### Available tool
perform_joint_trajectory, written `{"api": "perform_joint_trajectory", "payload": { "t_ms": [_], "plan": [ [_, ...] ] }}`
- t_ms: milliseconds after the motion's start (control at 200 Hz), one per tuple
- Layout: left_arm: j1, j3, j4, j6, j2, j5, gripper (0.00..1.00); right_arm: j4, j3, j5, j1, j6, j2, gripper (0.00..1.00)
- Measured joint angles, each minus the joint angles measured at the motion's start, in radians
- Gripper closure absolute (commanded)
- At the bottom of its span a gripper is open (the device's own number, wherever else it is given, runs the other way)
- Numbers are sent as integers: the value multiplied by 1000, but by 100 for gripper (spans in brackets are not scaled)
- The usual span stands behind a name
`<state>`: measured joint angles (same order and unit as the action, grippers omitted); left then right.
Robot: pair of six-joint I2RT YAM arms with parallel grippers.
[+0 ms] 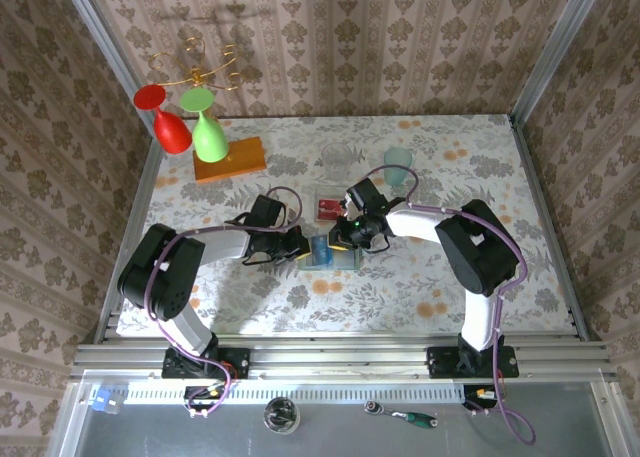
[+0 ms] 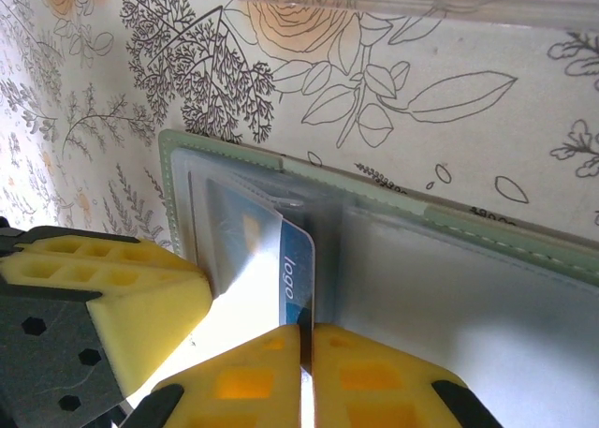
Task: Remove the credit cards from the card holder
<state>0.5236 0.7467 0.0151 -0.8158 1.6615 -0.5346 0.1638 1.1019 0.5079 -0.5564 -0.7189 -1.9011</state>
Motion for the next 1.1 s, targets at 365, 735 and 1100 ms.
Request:
{"api": "perform_joint_trajectory", "payload": {
  "t_ms": [365,735,1100],
  "plan": [
    [0,0,-1,0,1,0,100,0,-29,-2,6,1,35,90],
    [0,17,-1,0,14,0,100,73,-60,-18,38,32,111,90],
    [12,19,-40,-12,27,0,100,159,-60,-31,40,64,138,90]
  ]
}}
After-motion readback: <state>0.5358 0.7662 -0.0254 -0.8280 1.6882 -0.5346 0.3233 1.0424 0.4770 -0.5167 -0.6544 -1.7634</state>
